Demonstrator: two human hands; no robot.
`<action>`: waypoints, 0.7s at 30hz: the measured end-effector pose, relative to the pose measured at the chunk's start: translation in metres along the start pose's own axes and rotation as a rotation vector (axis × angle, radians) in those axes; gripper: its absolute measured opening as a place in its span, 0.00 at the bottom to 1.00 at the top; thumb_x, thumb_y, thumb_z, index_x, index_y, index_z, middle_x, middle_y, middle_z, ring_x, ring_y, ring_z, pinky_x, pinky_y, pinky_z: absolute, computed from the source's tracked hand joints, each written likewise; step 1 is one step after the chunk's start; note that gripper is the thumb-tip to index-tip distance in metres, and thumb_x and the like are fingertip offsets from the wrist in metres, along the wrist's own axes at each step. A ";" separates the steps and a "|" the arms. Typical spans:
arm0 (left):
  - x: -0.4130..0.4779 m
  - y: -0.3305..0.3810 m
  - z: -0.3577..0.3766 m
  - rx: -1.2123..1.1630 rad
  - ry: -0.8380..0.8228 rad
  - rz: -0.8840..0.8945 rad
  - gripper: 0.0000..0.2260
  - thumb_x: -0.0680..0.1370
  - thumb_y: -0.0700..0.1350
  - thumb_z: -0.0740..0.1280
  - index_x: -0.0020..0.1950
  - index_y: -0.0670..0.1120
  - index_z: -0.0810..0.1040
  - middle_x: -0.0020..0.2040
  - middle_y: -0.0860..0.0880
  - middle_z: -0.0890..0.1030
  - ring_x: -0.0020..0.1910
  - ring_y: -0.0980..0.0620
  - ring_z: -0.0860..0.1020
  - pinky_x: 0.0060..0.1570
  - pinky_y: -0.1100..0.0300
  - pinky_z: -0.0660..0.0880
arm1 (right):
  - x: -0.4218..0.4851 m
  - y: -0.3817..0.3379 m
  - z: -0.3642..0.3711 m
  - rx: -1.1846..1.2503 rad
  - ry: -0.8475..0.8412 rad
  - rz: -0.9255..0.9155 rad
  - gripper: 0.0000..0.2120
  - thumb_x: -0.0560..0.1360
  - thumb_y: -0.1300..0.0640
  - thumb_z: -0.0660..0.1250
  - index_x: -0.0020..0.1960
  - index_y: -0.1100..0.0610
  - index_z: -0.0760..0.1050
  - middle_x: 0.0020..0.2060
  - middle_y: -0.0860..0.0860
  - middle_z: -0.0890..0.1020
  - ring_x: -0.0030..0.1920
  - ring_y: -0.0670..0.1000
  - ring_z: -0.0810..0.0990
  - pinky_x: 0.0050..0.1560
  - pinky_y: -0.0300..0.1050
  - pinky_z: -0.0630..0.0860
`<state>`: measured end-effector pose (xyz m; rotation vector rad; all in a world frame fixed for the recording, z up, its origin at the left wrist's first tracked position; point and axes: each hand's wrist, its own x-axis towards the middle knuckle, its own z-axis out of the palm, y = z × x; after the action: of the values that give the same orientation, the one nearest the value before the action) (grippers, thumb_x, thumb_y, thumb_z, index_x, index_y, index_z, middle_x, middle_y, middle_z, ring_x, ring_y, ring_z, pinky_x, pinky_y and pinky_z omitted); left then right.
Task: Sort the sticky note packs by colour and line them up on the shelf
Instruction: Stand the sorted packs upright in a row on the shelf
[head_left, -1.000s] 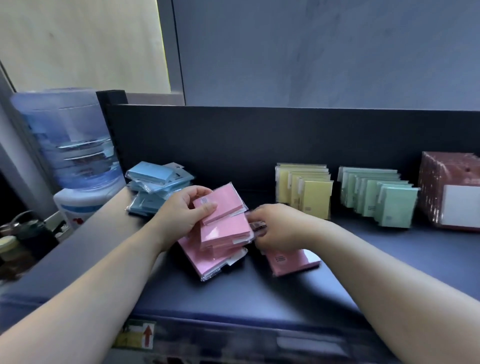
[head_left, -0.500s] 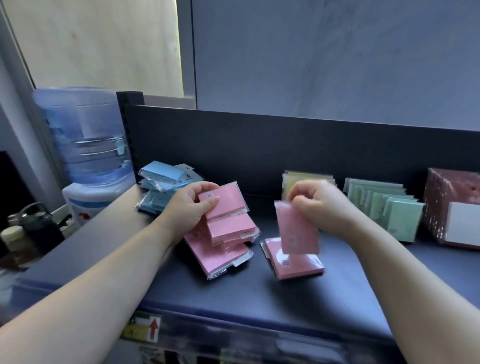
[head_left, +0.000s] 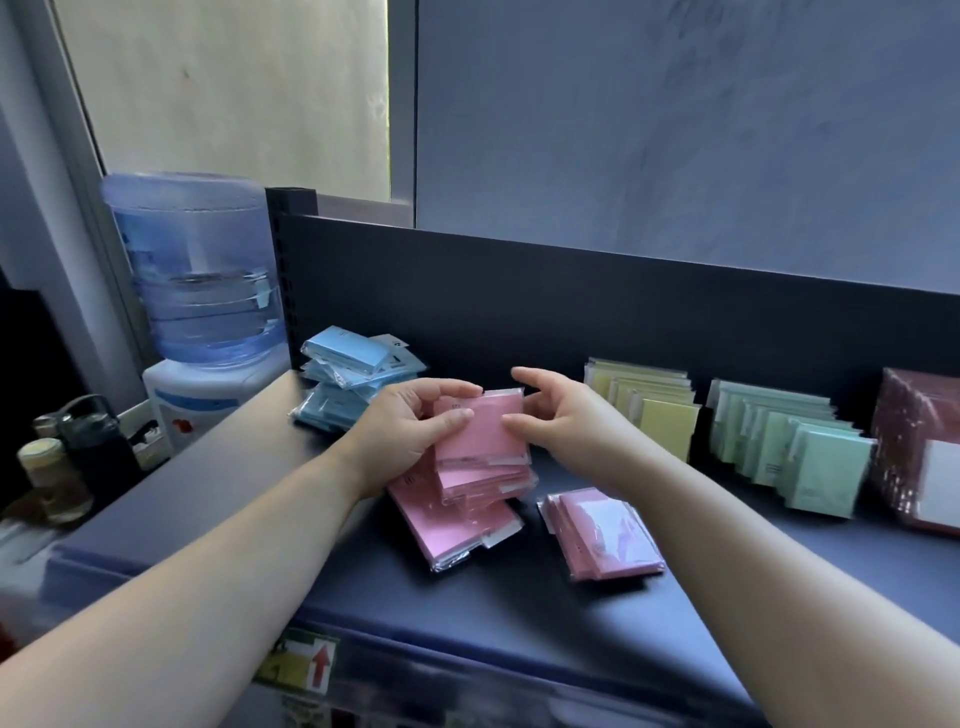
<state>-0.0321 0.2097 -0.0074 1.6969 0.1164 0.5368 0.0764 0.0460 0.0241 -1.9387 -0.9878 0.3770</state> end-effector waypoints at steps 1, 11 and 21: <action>0.000 -0.001 0.000 0.010 0.000 0.006 0.10 0.77 0.39 0.67 0.56 0.48 0.80 0.48 0.42 0.82 0.45 0.50 0.79 0.49 0.55 0.77 | 0.003 0.001 0.003 0.062 0.004 0.006 0.20 0.75 0.59 0.68 0.65 0.49 0.72 0.49 0.51 0.83 0.49 0.52 0.83 0.57 0.55 0.78; 0.006 -0.007 -0.010 0.515 0.052 -0.150 0.11 0.76 0.58 0.65 0.44 0.52 0.81 0.44 0.52 0.83 0.45 0.54 0.80 0.51 0.56 0.76 | 0.009 0.019 -0.025 0.863 0.415 0.270 0.11 0.72 0.73 0.59 0.46 0.59 0.73 0.42 0.59 0.79 0.37 0.53 0.77 0.31 0.41 0.73; 0.005 -0.005 -0.007 0.598 0.027 -0.061 0.07 0.73 0.50 0.73 0.48 0.50 0.81 0.45 0.53 0.82 0.43 0.56 0.79 0.43 0.63 0.73 | 0.001 0.023 -0.037 0.635 0.264 0.304 0.07 0.73 0.69 0.60 0.39 0.63 0.75 0.33 0.58 0.75 0.30 0.54 0.76 0.31 0.42 0.75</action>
<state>-0.0300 0.2192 -0.0105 2.2577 0.3766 0.5087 0.1100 0.0188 0.0255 -1.4951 -0.3344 0.5173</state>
